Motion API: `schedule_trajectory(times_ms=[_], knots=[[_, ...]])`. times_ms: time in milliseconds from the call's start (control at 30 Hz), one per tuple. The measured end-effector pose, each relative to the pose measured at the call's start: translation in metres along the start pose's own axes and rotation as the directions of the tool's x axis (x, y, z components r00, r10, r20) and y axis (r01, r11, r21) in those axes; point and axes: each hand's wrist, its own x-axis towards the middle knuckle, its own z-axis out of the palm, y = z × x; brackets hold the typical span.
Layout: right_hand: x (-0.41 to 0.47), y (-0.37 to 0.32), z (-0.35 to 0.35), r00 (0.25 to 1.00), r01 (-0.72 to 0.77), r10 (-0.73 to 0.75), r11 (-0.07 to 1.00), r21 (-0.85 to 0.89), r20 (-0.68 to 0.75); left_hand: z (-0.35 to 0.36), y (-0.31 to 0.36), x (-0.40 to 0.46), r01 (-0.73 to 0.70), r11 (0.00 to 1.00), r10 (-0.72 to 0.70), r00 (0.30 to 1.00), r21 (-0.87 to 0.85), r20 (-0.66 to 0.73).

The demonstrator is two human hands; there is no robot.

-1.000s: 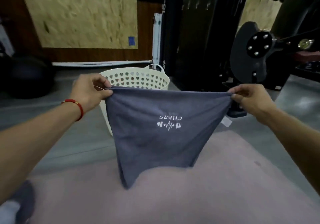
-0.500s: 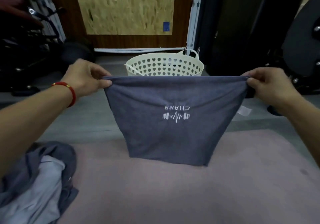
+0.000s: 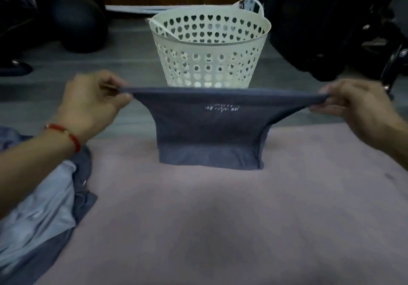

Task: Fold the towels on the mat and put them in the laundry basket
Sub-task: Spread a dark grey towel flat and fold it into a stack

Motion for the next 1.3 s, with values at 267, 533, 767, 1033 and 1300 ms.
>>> schedule_trajectory(times_ms=[267,533,767,1033,1300], knots=[[-0.127,0.204,0.032,0.889,-0.379,0.449,0.829,-0.411,0.087,0.104,-0.139,-0.216,0.369,0.918,-0.393,0.812,0.142,0.43],[-0.155,0.252,0.044,0.863,-0.49,0.478,0.716,-0.497,-0.163,0.13,-0.137,-0.229,0.722,0.673,-0.653,0.682,-0.159,0.33],[-0.186,0.246,0.025,0.889,-0.339,0.455,0.592,-0.731,-0.044,0.106,-0.143,-0.247,0.564,0.818,-0.527,0.651,0.116,0.546],[-0.278,0.239,-0.021,0.809,0.055,0.479,0.514,-0.856,0.339,0.066,-0.122,-0.317,0.391,0.874,-0.474,0.551,0.289,0.687],[-0.192,0.202,-0.002,0.749,0.179,0.549,0.37,-0.912,0.37,0.087,-0.129,-0.25,0.179,0.898,-0.423,0.606,0.402,0.674]])
